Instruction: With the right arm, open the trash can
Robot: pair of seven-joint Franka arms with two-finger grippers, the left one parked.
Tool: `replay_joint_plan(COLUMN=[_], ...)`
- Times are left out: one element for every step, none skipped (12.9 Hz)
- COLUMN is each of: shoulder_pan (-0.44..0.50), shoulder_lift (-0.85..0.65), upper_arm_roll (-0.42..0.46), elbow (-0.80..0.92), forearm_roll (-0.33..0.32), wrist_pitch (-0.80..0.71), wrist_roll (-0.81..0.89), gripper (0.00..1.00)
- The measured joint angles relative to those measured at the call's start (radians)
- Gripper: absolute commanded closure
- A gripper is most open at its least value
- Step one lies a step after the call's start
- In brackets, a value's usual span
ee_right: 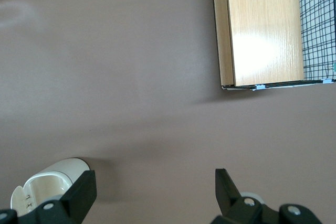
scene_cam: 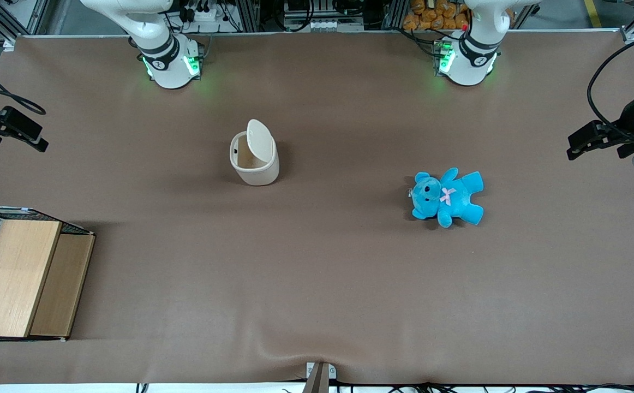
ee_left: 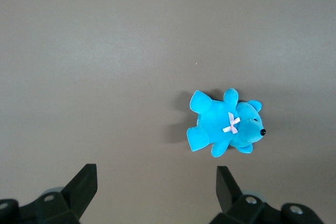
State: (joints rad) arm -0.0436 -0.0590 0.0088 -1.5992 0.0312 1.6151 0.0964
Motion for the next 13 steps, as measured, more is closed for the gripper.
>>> replay_joint_plan(shoulder_pan=[0.000, 0.000, 0.000, 0.000, 0.000, 0.000, 0.000, 0.000, 0.000, 0.000, 0.000, 0.000, 0.000], shoulder_lift=[0.000, 0.000, 0.000, 0.000, 0.000, 0.000, 0.000, 0.000, 0.000, 0.000, 0.000, 0.000, 0.000], upper_arm_roll=[0.000, 0.000, 0.000, 0.000, 0.000, 0.000, 0.000, 0.000, 0.000, 0.000, 0.000, 0.000, 0.000], elbow=[0.000, 0.000, 0.000, 0.000, 0.000, 0.000, 0.000, 0.000, 0.000, 0.000, 0.000, 0.002, 0.004], forearm_roll=[0.000, 0.000, 0.000, 0.000, -0.002, -0.005, -0.008, -0.009, -0.009, -0.009, -0.010, -0.010, -0.011], wrist_pitch=[-0.001, -0.002, -0.006, -0.019, -0.040, -0.061, -0.077, -0.086, -0.090, -0.091, -0.091, -0.091, -0.091], wrist_roll=[-0.006, -0.016, -0.029, -0.036, -0.044, -0.058, -0.077, -0.088, -0.093, -0.096, -0.099, -0.101, -0.101], gripper=[0.00, 0.00, 0.00, 0.00, 0.00, 0.00, 0.00, 0.00, 0.00, 0.00, 0.00, 0.00, 0.00])
